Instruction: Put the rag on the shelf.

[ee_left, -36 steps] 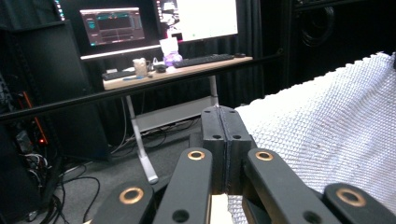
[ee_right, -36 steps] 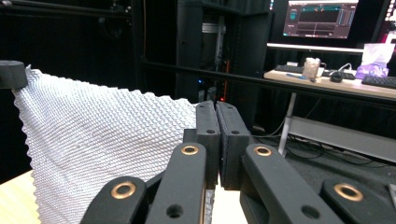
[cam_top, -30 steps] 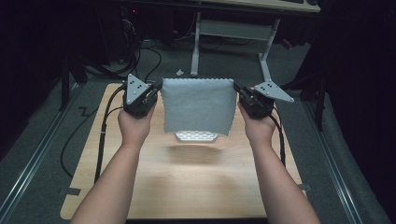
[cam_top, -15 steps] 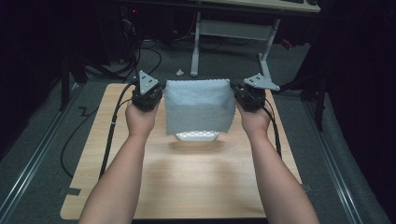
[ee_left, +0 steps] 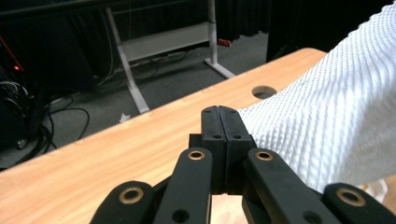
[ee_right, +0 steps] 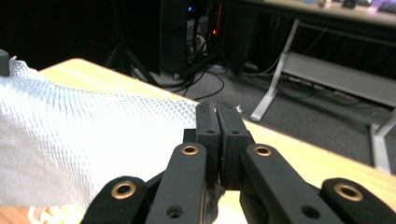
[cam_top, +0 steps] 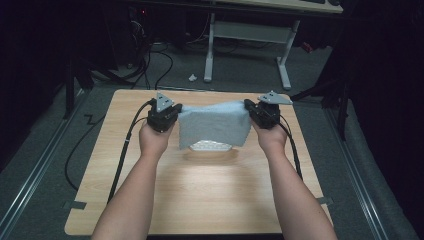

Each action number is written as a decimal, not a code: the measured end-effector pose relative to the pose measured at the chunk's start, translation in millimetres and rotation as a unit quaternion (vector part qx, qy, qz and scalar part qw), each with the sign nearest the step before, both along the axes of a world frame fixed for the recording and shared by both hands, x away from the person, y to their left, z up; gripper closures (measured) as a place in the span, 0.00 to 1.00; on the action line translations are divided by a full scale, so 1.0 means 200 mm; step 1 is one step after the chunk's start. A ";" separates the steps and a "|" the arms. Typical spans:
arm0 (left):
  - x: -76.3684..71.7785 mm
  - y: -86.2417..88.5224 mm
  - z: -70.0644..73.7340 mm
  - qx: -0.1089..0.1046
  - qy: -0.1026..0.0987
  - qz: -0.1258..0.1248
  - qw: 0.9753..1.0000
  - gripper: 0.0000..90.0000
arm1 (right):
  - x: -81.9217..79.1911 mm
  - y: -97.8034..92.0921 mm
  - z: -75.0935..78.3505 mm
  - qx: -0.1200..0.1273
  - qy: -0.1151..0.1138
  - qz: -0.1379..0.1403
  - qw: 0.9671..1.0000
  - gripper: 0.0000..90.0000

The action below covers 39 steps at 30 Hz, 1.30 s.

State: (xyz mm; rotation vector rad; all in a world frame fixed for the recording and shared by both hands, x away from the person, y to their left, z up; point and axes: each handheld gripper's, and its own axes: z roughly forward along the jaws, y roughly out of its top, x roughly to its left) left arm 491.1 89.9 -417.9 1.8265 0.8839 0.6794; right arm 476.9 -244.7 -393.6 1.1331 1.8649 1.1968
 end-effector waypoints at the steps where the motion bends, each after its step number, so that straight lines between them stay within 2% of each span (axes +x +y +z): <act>1: 0.00 0.00 -0.01 -0.002 0.003 -0.002 1.000 1.00 | 0.00 0.00 -0.01 0.001 0.004 0.000 1.000 1.00; 6: 0.00 0.00 -0.05 0.004 0.020 -0.009 1.000 1.00 | 0.01 0.00 -0.06 0.005 0.017 0.000 1.000 1.00; 15: -0.01 -0.02 -0.09 0.011 0.028 -0.023 0.999 1.00 | 0.01 0.01 -0.13 0.015 0.027 0.003 1.000 1.00; 19: -0.02 -0.02 -0.13 0.007 0.027 -0.026 0.999 1.00 | 0.01 0.01 -0.17 0.020 0.035 0.005 0.999 1.00; 22: -0.03 -0.02 -0.17 -0.001 0.035 -0.027 0.999 1.00 | 0.01 0.03 -0.18 0.021 0.038 0.006 0.999 1.00; 27: -0.04 -0.01 -0.23 -0.004 0.044 -0.027 0.999 1.00 | 0.01 0.04 -0.21 0.023 0.040 0.011 0.999 1.00; 39: -0.04 0.00 -0.29 -0.003 0.058 -0.024 0.998 1.00 | 0.03 0.03 -0.31 0.026 0.064 0.001 0.998 0.99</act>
